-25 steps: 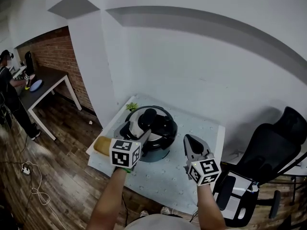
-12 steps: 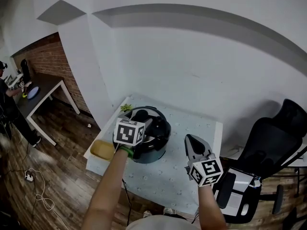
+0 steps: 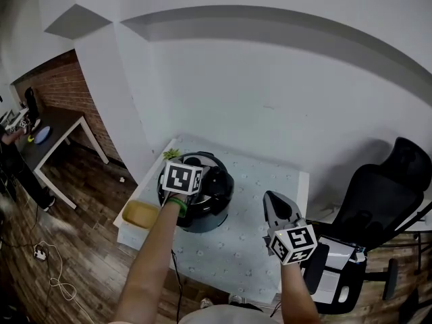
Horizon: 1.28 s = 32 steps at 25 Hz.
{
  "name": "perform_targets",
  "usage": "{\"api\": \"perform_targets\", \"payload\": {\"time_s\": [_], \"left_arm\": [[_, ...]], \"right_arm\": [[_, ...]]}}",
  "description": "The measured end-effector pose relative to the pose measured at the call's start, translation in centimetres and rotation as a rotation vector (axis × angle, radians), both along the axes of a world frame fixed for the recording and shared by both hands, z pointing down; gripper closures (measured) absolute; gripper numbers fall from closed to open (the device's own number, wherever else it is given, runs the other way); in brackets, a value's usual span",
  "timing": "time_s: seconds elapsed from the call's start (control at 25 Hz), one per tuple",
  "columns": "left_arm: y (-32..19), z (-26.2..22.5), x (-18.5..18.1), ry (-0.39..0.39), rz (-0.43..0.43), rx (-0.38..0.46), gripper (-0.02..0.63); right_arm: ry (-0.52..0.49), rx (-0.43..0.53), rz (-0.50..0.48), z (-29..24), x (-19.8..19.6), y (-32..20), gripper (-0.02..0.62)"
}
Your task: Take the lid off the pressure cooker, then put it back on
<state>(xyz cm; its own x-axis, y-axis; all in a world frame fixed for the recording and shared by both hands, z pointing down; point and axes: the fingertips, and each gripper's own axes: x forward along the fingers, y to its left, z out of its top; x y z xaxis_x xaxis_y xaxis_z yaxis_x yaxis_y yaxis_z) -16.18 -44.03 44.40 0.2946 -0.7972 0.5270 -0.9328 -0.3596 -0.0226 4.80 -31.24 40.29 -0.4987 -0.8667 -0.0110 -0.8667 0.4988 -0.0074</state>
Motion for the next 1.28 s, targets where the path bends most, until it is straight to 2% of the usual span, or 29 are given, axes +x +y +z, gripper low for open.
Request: {"api": "perform_targets", "payload": {"time_s": [0.36, 0.48, 1.08, 1.28], "left_arm": [[-0.4, 0.8, 0.0, -0.012, -0.002, -0.022, 0.262], [-0.4, 0.8, 0.1, -0.027, 0.0, -0.017, 0.284], [-0.3, 0.7, -0.2, -0.039, -0.04, -0.026, 0.301], [-0.2, 0.6, -0.1, -0.039, -0.003, -0.025, 0.302]], "right_arm": [[-0.005, -0.01, 0.015, 0.3, 0.8, -0.5, 0.595], [-0.003, -0.014, 0.01, 0.4, 0.5, -0.7, 0.595], [-0.004, -0.021, 0.017, 0.5, 1.1, -0.5, 0.595], [-0.004, -0.024, 0.003, 0.6, 1.2, -0.8, 0.595]]}}
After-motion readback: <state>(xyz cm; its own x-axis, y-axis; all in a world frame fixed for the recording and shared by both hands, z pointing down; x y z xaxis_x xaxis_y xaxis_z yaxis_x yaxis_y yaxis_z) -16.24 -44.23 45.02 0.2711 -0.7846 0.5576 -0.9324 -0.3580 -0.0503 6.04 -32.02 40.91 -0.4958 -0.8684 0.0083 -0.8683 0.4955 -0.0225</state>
